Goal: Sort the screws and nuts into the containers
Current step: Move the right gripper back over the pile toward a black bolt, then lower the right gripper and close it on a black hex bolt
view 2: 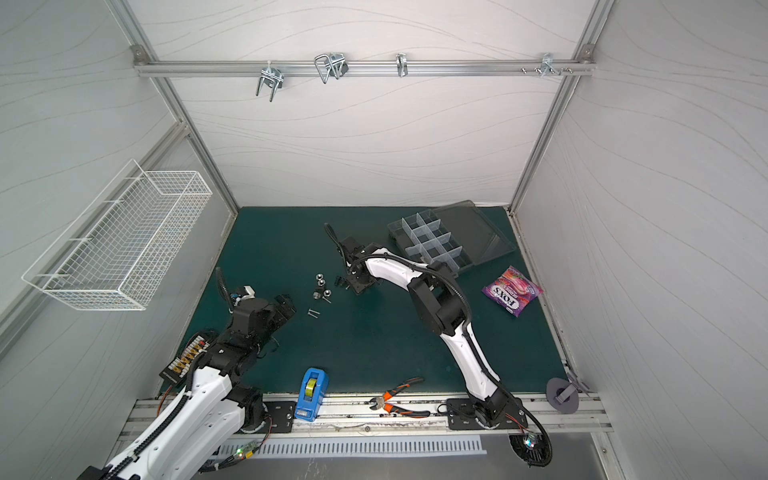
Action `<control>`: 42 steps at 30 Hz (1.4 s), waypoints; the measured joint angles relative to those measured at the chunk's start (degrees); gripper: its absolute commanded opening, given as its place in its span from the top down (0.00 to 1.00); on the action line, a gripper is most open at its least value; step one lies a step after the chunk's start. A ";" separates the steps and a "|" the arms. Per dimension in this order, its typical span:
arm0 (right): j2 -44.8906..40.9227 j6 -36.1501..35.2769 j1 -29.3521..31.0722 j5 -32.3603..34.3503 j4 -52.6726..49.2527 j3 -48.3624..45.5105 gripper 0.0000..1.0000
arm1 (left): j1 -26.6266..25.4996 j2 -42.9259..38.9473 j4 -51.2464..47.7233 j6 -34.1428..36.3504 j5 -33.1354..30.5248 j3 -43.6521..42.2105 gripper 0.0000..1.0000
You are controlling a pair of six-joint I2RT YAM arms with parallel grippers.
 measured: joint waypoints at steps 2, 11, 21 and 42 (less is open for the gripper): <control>0.37 -0.11 -0.04 -0.48 -0.07 0.55 0.50 | 0.00 0.00 0.00 -0.02 0.00 0.00 0.00; 0.55 0.48 -0.04 -2.82 -0.98 0.76 0.66 | 0.00 0.00 0.00 -0.02 0.00 0.02 0.00; 0.52 0.79 -0.04 -5.03 -2.86 1.07 0.75 | 0.00 0.00 0.00 0.00 0.04 0.02 0.00; 0.13 1.55 0.17 -5.38 -6.45 0.61 0.66 | 0.00 -0.26 -0.02 -0.02 0.61 0.00 0.00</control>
